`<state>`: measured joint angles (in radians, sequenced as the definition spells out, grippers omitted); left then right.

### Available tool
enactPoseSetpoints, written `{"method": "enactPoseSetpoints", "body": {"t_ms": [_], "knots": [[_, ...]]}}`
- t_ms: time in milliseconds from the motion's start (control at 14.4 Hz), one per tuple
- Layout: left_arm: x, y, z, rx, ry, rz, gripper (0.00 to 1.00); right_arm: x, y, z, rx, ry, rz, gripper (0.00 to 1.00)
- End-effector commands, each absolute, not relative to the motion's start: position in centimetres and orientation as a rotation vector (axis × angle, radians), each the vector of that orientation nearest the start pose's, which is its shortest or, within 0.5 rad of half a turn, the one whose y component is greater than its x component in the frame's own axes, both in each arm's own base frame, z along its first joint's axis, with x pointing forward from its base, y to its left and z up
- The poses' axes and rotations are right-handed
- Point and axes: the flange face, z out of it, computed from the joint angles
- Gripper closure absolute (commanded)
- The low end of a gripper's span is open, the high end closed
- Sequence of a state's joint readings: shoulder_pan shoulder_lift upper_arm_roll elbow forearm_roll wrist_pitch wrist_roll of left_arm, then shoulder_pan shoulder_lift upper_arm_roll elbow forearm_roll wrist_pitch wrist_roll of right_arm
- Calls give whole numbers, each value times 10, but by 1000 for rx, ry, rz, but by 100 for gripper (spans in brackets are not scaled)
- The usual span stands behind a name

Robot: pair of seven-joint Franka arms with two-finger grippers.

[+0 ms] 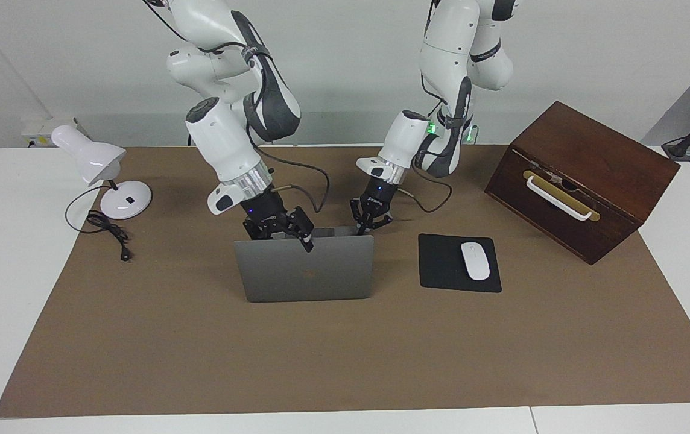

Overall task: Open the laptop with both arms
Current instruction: 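Lift the laptop lid upward with the right gripper, then push the raised lid farther back with the right gripper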

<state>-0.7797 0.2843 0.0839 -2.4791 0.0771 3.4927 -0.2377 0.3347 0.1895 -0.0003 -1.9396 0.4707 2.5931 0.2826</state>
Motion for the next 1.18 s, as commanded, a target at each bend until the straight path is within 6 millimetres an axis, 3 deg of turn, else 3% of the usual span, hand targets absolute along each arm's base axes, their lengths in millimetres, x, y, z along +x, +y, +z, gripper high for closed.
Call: {"method": "enactPoseSetpoints", "body": {"t_ms": [0,416,1109], "knots": [[393,-348,241,-3121,945,-1067,100,620,195,444,-2648,360,-464,0],[393,-347,239,-3122,940,-1062,100,638,177,455,-2682,341,-488,0],[393,-348,239,-3124,938,-1065,100,649,171,456,-2697,330,-502,0]]}}
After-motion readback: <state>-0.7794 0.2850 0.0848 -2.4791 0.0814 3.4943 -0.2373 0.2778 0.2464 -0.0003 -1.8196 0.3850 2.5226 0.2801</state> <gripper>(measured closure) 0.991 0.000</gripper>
